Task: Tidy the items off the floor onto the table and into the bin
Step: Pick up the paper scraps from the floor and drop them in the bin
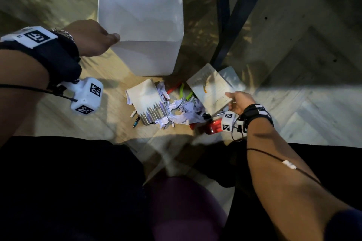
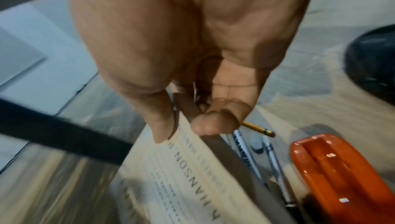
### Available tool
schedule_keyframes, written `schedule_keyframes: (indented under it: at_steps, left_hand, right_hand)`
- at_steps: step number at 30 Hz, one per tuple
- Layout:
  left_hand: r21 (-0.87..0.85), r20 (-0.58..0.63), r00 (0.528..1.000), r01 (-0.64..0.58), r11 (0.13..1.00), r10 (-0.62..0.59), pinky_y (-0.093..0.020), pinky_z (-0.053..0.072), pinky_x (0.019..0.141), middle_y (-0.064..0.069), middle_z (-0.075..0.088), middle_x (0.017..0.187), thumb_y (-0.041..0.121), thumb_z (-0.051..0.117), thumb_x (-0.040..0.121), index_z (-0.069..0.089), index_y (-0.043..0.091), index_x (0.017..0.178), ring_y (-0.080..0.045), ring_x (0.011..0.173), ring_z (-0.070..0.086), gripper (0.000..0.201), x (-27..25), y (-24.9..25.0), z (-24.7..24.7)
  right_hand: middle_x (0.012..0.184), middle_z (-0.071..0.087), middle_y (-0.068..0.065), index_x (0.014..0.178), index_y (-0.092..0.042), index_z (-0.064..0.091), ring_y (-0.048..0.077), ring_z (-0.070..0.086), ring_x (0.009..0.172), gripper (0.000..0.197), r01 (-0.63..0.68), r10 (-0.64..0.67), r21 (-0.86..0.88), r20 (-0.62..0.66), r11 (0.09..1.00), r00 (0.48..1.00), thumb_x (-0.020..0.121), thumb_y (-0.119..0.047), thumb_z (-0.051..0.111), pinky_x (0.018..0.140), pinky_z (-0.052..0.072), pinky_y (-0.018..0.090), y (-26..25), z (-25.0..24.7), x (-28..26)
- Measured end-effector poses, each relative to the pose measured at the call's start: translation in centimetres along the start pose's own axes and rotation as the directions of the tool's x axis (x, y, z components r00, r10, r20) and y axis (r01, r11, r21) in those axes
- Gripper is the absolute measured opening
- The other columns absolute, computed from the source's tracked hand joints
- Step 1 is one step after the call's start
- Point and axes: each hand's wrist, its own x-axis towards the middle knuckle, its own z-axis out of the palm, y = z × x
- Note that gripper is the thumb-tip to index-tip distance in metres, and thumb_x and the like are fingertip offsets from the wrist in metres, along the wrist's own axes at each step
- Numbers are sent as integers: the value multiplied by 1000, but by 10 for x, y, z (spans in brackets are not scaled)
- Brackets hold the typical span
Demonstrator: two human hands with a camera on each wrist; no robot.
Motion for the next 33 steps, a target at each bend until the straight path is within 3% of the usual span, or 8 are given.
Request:
schedule_keyframes:
  at_steps: [7, 11, 14, 17, 19, 21, 26, 33]
  left_hand:
    - [5, 7, 1000, 10, 1000, -10, -38, 40, 77, -20, 64, 96, 63, 38, 98, 73, 8, 101, -38, 86, 55, 65, -1, 2, 0]
    - [10, 9, 1000, 16, 1000, -16, -38, 39, 76, -20, 62, 89, 63, 37, 98, 71, 6, 90, -39, 84, 56, 67, 0, 2, 0]
    - [11, 9, 1000, 21, 1000, -21, -38, 39, 75, -19, 61, 86, 63, 36, 99, 71, 5, 90, -38, 82, 55, 69, -1, 2, 1]
    - [7, 0, 1000, 23, 1000, -23, -37, 38, 76, -21, 65, 98, 64, 36, 99, 73, 6, 103, -36, 84, 54, 69, -3, 1, 2]
    - [-5, -6, 1000, 25, 1000, -25, -37, 37, 78, -20, 65, 104, 64, 36, 99, 73, 9, 109, -34, 86, 51, 67, -3, 0, 2]
    - [-11, -6, 1000, 27, 1000, -27, -37, 37, 78, -19, 65, 103, 64, 36, 99, 73, 9, 109, -34, 86, 51, 67, -2, 0, 4]
    - [-27, 2, 1000, 10, 1000, -10, -37, 38, 76, -25, 64, 93, 65, 36, 99, 69, 0, 92, -36, 78, 53, 73, 3, -3, 6]
    - [-15, 3, 1000, -2, 1000, 2, -37, 39, 75, -17, 61, 79, 67, 36, 97, 69, 2, 90, -37, 78, 55, 73, 8, -7, 8]
  right_hand:
    - [83, 56, 6, 106, -10, 57, 21, 61, 80, 10, 62, 17, 267, -285, 962, 958, 100, -1, 57, 53, 55, 17, 36, -14, 17]
    - [108, 70, 17, 116, -8, 67, 31, 68, 85, 34, 162, -46, 377, -298, 912, 954, 91, 12, 53, 73, 59, 36, 58, 18, 6]
    - [88, 73, 9, 98, -15, 73, 24, 66, 71, 17, 132, -108, 95, -217, 987, 970, 96, -4, 60, 59, 56, 32, 76, 59, -3]
    - [102, 76, 10, 110, -21, 70, 30, 75, 91, 14, 153, -136, -234, 86, 960, 987, 97, -26, 64, 81, 65, 47, 89, 98, -3]
    - [96, 73, 8, 119, -21, 63, 25, 73, 80, 17, 193, -139, -290, 197, 937, 970, 103, -25, 59, 73, 66, 42, 88, 117, -6]
    - [104, 68, 6, 132, -20, 58, 21, 68, 74, 30, 235, -170, -337, 212, 912, 962, 103, -11, 58, 63, 60, 34, 82, 132, -5]
    - [147, 52, 15, 147, -24, 54, 36, 63, 122, 59, 304, -132, -613, 310, 730, 942, 92, -10, 67, 103, 56, 52, 81, 151, 10]
    - [122, 69, 18, 122, -14, 64, 38, 64, 118, 29, 319, -325, -719, 137, 617, 936, 93, -15, 61, 98, 53, 41, 96, 133, 9]
